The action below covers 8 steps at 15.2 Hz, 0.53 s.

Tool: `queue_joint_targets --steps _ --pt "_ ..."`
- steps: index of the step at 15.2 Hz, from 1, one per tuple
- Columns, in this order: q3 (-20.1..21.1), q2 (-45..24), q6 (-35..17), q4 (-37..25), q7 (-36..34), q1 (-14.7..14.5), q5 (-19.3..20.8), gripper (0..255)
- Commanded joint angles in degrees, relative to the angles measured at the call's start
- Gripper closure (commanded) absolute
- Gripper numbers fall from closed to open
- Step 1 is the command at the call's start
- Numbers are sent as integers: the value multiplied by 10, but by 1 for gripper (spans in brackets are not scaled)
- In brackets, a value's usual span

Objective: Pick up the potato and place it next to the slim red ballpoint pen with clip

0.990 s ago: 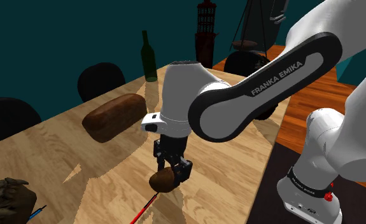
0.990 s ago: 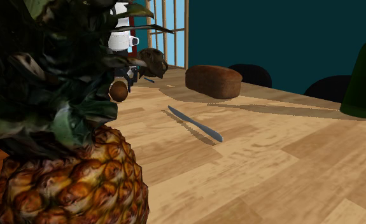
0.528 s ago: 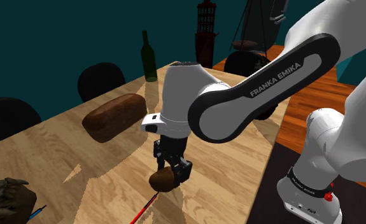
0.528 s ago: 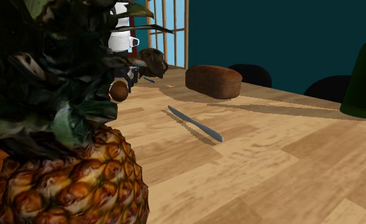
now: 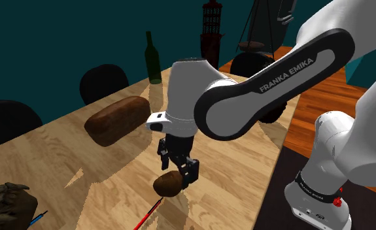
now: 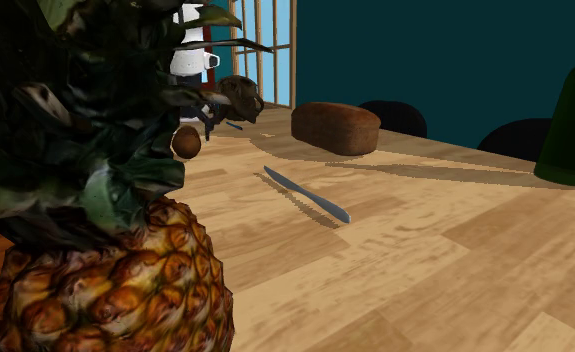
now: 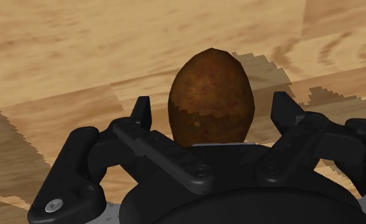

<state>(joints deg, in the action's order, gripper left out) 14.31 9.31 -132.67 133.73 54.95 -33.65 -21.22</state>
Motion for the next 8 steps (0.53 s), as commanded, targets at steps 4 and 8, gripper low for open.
queue_joint_targets --steps 4,8 --pt "-10 31 52 -19 -1 6 6 0" --pt "-10 31 52 -19 -1 6 6 0"
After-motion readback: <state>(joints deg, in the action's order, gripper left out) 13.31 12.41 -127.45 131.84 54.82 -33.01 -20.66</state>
